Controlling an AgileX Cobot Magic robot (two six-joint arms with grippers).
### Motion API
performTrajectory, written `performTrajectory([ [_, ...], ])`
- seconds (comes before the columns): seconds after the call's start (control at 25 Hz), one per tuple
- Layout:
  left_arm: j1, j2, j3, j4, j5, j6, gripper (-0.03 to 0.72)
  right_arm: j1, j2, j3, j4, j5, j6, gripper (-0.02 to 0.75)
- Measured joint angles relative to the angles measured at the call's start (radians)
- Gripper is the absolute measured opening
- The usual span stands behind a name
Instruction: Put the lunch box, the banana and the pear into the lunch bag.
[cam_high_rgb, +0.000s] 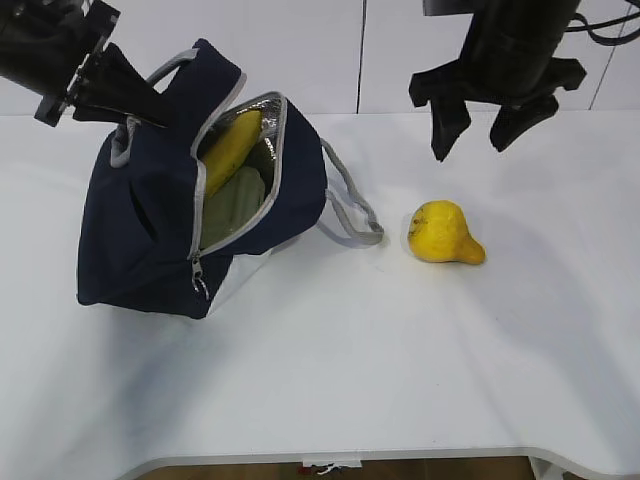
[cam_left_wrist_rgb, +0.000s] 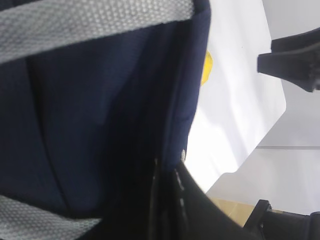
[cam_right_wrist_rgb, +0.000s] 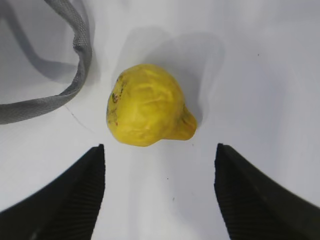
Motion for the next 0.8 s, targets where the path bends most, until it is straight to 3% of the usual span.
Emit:
performTrajectory([
  [0.8,0.000,0.000,0.000,0.000,0.000,-0.004,0.001,-0.025,0.176,0.001,0.007,-0.041,0.049,0.543],
])
